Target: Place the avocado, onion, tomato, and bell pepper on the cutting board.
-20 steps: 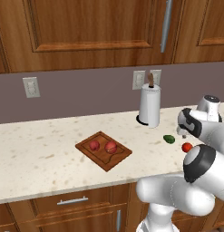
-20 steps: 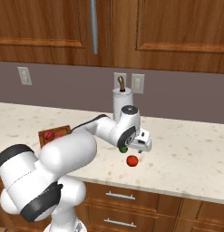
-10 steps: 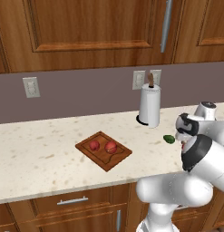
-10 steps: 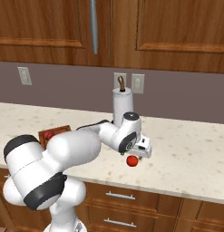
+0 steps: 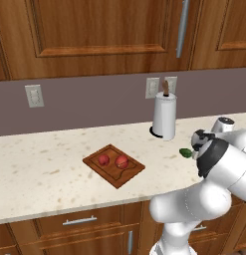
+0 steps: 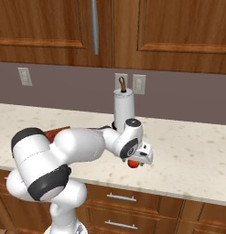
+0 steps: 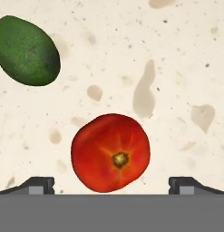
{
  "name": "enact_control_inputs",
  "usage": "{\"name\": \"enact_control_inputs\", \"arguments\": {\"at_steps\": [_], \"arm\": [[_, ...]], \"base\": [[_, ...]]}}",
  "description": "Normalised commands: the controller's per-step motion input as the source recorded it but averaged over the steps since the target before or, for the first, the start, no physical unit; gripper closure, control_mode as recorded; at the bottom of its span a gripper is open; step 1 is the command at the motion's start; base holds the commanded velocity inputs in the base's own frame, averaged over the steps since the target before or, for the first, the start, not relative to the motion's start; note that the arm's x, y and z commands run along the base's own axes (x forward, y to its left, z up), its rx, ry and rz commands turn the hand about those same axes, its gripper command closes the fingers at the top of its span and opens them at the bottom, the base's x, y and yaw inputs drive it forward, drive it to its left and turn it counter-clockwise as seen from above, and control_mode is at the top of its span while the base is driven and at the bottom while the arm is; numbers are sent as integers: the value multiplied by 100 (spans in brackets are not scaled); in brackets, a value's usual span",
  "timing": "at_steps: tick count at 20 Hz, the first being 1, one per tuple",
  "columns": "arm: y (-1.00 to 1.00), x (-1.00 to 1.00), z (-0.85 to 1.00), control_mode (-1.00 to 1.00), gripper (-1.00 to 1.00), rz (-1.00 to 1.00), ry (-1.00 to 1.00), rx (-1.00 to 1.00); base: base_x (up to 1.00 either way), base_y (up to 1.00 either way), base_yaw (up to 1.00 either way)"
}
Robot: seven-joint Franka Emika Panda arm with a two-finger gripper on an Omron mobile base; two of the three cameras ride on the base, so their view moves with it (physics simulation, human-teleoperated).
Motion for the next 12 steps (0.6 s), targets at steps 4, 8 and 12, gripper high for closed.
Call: {"name": "enact_control_inputs", "arguments": {"at_steps": [4,8,12], "arm": [[-13,5,-9,-100,100,4,0,0],[-8,17,-9,-100,100,4,0,0],[-8,22,-23,-100,100,5,0,0]], "base": [[0,0,0],[0,0,0],[0,0,0]]}}
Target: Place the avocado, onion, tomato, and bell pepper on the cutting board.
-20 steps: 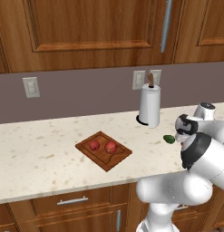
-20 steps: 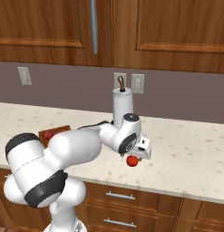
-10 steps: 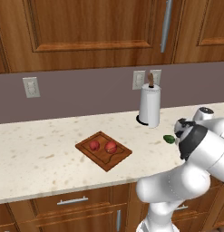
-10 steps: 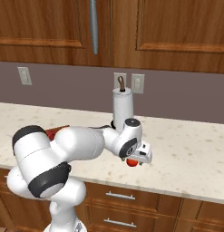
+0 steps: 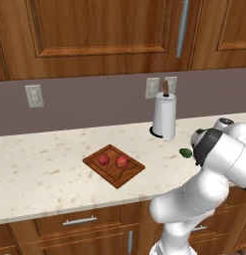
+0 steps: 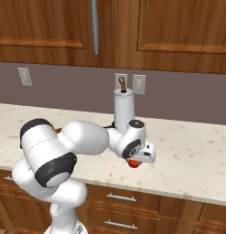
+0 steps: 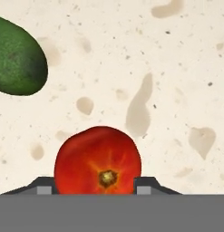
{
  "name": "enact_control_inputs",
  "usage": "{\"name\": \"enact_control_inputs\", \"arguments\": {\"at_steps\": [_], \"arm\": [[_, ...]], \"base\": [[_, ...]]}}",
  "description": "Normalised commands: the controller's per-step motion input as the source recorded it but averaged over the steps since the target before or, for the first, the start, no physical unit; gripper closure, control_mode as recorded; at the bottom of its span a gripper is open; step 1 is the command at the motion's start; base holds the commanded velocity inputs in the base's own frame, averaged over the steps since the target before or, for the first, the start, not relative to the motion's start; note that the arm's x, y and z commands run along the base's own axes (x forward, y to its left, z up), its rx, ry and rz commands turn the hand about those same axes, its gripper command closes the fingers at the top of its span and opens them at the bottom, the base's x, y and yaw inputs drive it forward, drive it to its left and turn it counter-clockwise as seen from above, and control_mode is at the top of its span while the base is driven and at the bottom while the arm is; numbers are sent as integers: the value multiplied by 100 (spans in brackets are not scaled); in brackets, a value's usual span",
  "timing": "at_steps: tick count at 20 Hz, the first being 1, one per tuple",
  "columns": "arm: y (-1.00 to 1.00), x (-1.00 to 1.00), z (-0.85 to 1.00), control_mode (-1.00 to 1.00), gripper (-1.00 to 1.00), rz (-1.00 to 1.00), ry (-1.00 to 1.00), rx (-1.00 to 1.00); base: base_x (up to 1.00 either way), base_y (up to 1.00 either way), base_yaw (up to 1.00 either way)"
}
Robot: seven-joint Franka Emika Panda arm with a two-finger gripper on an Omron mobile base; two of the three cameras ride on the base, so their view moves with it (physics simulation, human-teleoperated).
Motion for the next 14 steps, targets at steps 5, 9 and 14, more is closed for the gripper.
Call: {"name": "enact_control_inputs", "arguments": {"at_steps": [5,9,14], "arm": [[-2,-5,8,-100,100,7,0,5],[43,-21,61,-100,100,11,0,10],[85,-13,47,-100,100,12,0,3]], "base": [[0,0,0],[0,0,0],[0,0,0]]}}
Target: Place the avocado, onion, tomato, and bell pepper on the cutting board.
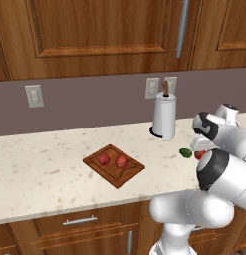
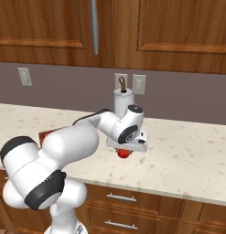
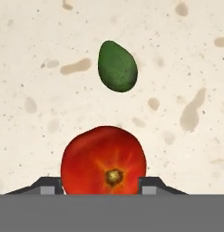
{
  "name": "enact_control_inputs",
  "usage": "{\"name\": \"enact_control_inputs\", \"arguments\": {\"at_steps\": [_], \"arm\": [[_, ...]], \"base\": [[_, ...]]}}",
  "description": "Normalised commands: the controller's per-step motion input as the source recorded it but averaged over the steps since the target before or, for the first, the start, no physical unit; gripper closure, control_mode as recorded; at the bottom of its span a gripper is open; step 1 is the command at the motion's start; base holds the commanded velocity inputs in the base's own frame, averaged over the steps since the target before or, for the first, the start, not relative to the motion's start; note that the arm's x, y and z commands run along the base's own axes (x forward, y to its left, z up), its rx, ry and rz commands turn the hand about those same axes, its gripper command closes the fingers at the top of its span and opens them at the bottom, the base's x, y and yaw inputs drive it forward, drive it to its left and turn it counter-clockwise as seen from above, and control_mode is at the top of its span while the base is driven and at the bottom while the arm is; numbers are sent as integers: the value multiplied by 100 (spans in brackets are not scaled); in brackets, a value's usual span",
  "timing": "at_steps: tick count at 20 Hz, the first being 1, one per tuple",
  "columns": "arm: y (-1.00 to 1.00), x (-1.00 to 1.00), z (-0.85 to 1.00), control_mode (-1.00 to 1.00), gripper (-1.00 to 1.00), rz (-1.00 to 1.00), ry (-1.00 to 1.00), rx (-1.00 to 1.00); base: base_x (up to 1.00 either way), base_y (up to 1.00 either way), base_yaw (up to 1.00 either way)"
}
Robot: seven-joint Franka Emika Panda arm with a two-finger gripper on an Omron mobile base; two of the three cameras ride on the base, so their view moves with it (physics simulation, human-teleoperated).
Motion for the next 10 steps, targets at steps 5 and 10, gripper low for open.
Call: {"name": "enact_control_inputs", "arguments": {"at_steps": [5,10], "arm": [[99,-4,19,-100,100,12,0,0],[100,-1,14,-100,100,11,0,0]], "base": [[0,0,0],[0,0,0]]}}
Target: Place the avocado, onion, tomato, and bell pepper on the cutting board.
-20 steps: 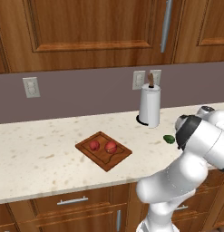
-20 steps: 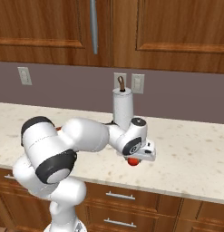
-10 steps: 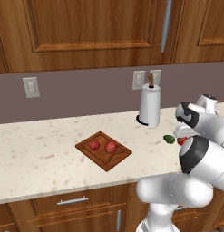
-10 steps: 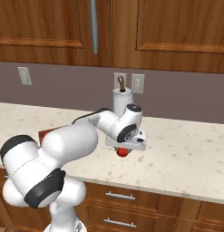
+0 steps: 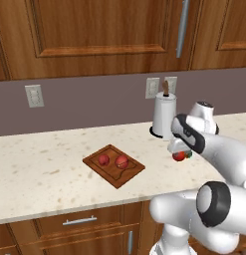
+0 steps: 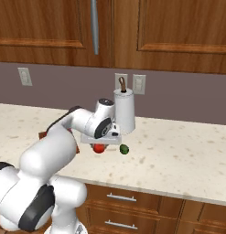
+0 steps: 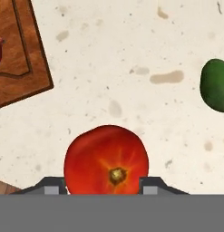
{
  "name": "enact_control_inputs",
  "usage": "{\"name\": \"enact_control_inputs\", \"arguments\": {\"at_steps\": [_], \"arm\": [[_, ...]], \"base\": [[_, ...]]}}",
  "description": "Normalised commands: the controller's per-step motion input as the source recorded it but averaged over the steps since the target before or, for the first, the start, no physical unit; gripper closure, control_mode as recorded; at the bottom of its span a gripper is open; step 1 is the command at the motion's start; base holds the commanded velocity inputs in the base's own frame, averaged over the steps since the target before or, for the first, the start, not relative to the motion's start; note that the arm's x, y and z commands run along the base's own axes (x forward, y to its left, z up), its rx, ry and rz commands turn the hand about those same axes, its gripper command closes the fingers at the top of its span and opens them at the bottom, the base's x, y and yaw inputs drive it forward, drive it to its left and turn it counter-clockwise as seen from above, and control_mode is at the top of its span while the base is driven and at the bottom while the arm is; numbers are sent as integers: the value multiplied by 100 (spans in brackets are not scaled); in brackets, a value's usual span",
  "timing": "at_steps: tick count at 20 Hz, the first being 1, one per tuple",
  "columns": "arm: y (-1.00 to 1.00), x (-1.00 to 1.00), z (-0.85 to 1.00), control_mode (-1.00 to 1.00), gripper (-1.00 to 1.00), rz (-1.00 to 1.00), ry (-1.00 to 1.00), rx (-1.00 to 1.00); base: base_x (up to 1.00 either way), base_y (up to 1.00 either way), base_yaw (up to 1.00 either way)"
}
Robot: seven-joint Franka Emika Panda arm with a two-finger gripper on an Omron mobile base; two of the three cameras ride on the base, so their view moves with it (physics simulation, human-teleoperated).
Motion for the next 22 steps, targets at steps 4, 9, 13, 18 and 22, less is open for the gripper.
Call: {"name": "enact_control_inputs", "arguments": {"at_steps": [4,9,13,18,22], "arm": [[100,0,14,-100,100,11,0,0],[100,0,7,-100,100,10,0,0],[100,0,3,-100,100,10,0,0],[99,1,1,-100,100,10,0,0],[75,21,0,-100,100,8,0,0]], "base": [[0,0,0],[0,0,0],[0,0,0],[0,0,0],[0,0,0]]}}
